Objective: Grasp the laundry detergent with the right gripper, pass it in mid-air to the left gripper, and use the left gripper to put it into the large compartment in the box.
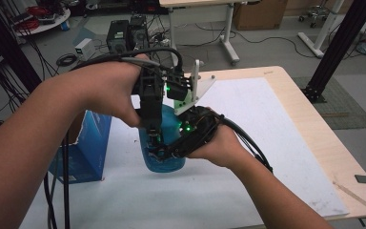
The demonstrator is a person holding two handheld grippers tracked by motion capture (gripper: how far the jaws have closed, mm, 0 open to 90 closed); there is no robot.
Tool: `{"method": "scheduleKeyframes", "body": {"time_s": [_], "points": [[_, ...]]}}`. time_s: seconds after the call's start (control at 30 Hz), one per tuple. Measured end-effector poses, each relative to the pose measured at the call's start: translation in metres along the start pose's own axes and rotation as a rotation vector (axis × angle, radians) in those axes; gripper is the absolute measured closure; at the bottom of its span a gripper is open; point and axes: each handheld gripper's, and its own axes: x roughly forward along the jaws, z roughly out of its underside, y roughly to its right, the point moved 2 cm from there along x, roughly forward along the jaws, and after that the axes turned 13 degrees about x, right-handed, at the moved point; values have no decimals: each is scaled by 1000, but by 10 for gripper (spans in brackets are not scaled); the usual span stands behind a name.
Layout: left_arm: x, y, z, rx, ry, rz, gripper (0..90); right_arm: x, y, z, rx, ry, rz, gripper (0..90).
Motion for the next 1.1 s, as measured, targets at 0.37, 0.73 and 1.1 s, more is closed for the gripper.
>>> {"method": "scheduleKeyframes", "body": {"time_s": [0.37, 0.73, 1.1], "points": [[-2, 1, -1, 7, 22, -26, 387, -2, 1, 0, 0, 15, 0, 466], [-3, 0, -1, 23, 23, -31, 390, -4, 1, 0, 4, 20, 9, 457], [-11, 1, 0, 21, 32, -38, 389, -8, 0, 4, 39, 45, 3, 225]]}}
